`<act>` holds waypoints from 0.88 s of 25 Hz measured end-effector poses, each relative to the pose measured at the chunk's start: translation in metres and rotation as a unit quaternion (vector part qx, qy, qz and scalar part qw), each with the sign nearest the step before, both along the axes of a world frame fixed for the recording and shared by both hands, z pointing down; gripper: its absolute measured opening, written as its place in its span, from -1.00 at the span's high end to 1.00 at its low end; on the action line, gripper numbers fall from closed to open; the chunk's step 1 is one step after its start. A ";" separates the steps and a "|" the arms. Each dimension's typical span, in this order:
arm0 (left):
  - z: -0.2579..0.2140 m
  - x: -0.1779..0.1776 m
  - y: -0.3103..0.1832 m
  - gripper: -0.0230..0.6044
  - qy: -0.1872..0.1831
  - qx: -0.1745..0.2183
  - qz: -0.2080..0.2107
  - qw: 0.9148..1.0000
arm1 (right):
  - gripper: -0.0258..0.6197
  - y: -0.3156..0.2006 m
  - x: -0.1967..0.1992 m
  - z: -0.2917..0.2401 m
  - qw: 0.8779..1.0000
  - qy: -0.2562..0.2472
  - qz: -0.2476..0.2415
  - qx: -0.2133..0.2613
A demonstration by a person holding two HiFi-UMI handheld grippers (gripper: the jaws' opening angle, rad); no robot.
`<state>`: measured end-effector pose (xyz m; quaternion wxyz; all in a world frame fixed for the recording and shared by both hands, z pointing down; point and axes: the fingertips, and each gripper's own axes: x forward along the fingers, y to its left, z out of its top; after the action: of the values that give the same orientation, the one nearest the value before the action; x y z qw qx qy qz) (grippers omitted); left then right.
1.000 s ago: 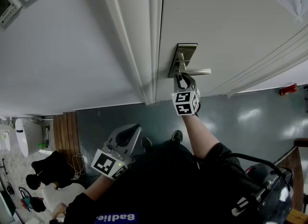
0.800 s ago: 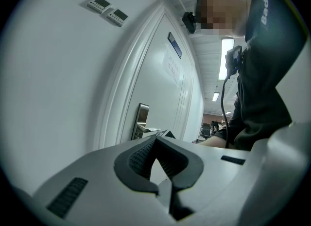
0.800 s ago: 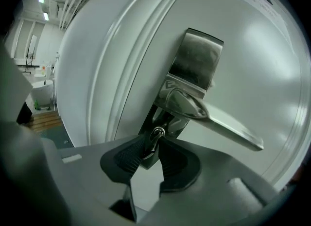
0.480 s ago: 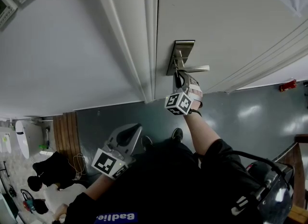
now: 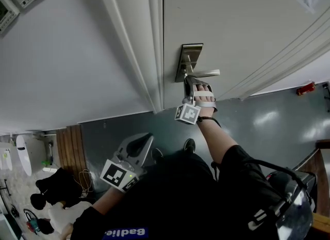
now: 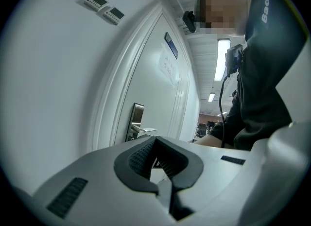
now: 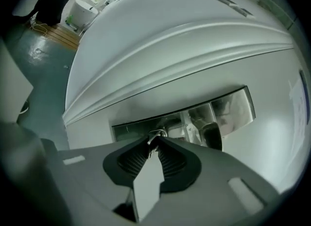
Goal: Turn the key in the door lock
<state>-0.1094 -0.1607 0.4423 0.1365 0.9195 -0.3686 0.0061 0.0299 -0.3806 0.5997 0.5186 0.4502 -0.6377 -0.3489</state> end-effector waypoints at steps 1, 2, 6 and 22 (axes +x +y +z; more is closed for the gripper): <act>-0.001 0.001 0.001 0.95 0.000 0.003 0.002 1.000 | 0.79 0.001 0.000 0.001 1.000 0.005 -0.002 -0.004; -0.001 0.001 0.002 0.95 -0.001 0.006 0.006 1.000 | 0.78 0.002 0.000 0.001 1.000 0.007 -0.004 -0.007; -0.002 0.002 0.009 0.95 0.008 0.009 0.018 1.000 | 0.73 0.014 0.000 -0.004 1.000 0.003 -0.001 -0.015; -0.015 0.071 0.075 0.95 0.015 0.027 0.020 0.999 | 0.73 0.195 0.017 -0.085 0.920 -0.362 -0.033 -0.148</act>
<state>-0.0381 -0.0852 0.4271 0.1174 0.9300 -0.3480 -0.0150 0.0472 -0.1855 0.5146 0.3011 0.4426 -0.8408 -0.0806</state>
